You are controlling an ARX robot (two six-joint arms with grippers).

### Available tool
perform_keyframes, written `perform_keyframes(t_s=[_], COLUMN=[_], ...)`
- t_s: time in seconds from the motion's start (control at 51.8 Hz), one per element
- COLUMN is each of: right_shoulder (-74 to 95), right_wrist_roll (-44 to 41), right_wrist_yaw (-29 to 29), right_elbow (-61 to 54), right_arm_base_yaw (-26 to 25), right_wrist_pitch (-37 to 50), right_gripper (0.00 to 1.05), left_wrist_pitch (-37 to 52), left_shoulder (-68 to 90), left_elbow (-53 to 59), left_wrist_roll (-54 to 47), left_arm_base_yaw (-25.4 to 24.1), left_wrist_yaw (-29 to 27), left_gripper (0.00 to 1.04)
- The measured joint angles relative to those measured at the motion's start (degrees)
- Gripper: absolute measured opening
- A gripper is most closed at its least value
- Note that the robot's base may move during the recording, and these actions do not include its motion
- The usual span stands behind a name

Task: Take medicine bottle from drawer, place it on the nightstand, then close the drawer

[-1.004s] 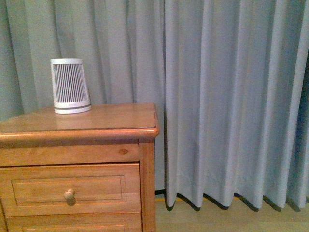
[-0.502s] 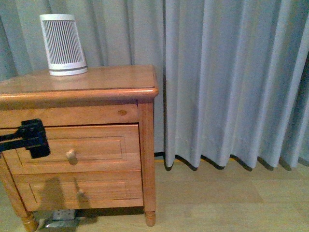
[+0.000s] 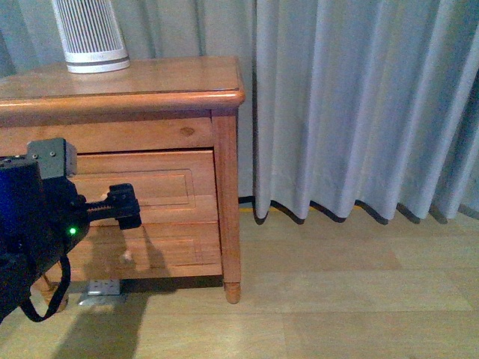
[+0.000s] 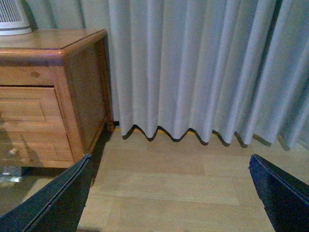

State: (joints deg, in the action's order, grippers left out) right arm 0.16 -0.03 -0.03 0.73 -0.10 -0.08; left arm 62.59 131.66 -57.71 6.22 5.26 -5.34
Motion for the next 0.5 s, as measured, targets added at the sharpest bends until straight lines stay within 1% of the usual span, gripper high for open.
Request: perform_keyframes(t_s=[0.193, 0.502], right_shoulder=[0.0, 0.0], right_wrist_roll=[0.0, 0.0], right_wrist_yaw=[0.0, 0.0], right_elbow=[0.0, 0.0], right_arm_base_yaw=[0.0, 0.0], right_wrist_pitch=[0.0, 0.0], right_gripper=[0.98, 0.98], left_wrist_pitch=[-0.4, -1.2], left_shoulder=[4.8, 10.0], left_elbow=[-6.3, -12.6], left_wrist_roll=[-2.9, -9.7], left_arm_base_yaw=[-0.1, -1.1], left_wrist_yaw=[0.4, 1.3], left_gripper=[0.98, 0.98])
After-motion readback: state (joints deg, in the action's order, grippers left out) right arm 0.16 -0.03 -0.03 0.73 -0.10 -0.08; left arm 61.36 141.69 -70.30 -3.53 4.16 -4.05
